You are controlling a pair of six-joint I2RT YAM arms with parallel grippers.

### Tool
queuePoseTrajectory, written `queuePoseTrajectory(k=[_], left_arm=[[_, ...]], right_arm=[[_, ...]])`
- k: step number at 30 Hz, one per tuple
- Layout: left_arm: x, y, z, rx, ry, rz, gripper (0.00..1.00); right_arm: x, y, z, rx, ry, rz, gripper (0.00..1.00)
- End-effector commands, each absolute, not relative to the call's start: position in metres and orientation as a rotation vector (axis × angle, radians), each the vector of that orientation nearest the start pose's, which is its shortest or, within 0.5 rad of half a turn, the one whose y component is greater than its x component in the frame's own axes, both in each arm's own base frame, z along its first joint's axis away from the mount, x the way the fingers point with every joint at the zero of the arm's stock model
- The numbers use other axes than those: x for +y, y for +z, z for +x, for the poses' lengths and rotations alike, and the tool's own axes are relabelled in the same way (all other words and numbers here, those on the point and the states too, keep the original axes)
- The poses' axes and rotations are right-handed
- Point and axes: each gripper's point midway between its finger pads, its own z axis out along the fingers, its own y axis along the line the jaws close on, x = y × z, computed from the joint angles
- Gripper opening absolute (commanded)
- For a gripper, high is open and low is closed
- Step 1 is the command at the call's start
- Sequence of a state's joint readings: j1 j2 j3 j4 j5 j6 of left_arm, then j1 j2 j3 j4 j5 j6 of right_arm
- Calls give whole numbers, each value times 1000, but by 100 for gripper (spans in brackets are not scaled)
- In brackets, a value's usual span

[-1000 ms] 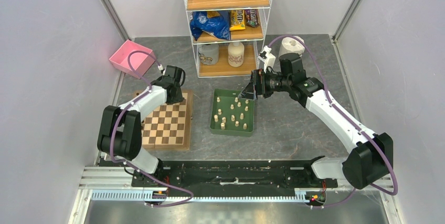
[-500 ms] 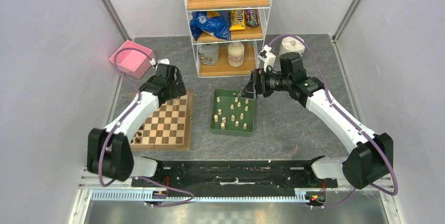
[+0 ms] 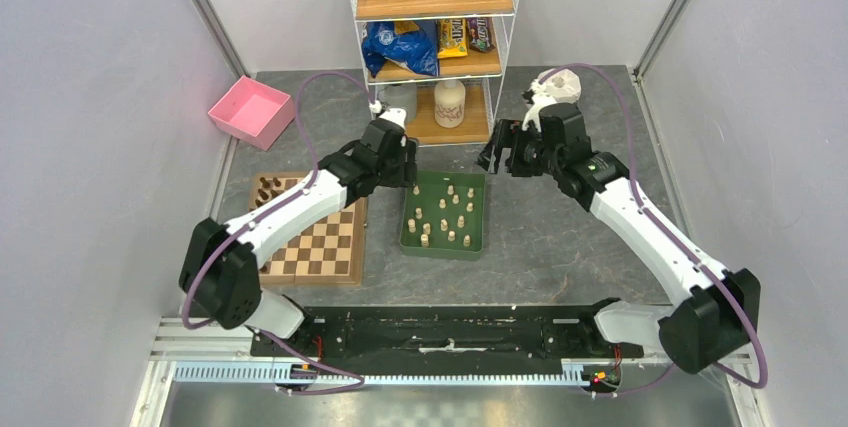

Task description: Set up the chess pieces on the board

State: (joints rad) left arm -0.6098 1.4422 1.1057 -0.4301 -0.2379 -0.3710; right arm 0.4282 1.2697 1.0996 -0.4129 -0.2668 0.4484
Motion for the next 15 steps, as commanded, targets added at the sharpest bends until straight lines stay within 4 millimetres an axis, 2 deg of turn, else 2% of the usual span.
queuePoseTrajectory(k=[1, 4, 7, 10, 15], left_arm=[[-245, 150, 344, 2295, -356, 282, 65], [-260, 128, 345, 2353, -366, 330, 53], [-266, 114, 348, 2387, -354, 341, 48], [-272, 110, 351, 2394, -362, 346, 45], [-271, 97, 360, 2423, -298, 342, 44]], right_arm=[[155, 238, 329, 2124, 496, 219, 88], [139, 239, 327, 2108, 422, 300, 86], [132, 238, 325, 2115, 386, 318, 85], [131, 234, 325, 2136, 375, 325, 85], [135, 226, 325, 2170, 391, 337, 85]])
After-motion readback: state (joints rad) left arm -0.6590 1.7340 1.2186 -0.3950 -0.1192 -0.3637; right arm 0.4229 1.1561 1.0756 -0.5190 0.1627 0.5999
